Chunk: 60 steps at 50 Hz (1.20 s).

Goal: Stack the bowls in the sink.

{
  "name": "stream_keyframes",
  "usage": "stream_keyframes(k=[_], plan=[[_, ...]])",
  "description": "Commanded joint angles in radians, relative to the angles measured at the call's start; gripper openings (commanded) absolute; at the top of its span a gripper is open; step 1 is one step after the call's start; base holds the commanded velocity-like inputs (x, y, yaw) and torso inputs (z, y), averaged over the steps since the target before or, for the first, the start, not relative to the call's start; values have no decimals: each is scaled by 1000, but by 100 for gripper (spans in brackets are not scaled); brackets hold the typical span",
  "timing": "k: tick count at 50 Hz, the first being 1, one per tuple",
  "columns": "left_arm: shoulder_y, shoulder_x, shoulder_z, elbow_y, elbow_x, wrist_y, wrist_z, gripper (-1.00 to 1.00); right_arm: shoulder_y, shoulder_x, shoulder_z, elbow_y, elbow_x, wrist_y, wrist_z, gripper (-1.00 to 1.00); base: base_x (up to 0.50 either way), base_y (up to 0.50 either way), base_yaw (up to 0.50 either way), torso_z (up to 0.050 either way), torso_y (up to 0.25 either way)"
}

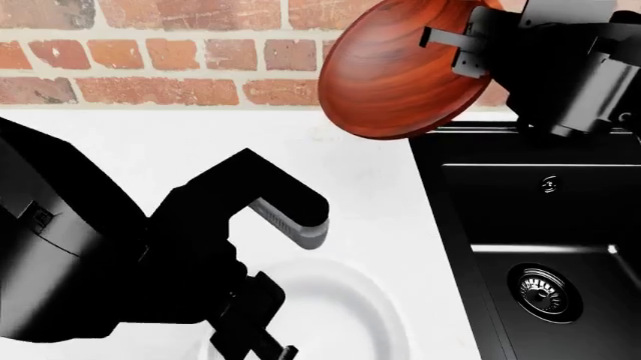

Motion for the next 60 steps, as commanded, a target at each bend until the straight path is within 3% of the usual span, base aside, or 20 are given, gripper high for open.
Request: stream_keyframes(k=[1,10,32,44,60], plan=[[-45,-86,-29,-12,79,42,-161,-100,8,16,21,-20,-12,-9,1,-100,0,0,0,0,0],[-89,-175,-65,-31,153,76,-202,-100,6,23,21,-35,-14,-5,-15,-100,0,0,0,0,1],[-196,-356,-112,34,119,89,-268,-100,51,69,49,-128,-48,-18,30,-100,0,0,0,0,1],[-336,-376,-186,18,119,127,-326,-100,49,117,54,-233,-63,0,-4,-100,0,0,0,1,2],[-390,-381,-210,-12,169,114,-320,-100,19,208,72,-381,-108,-2,-13,-100,0,0,0,0,1]])
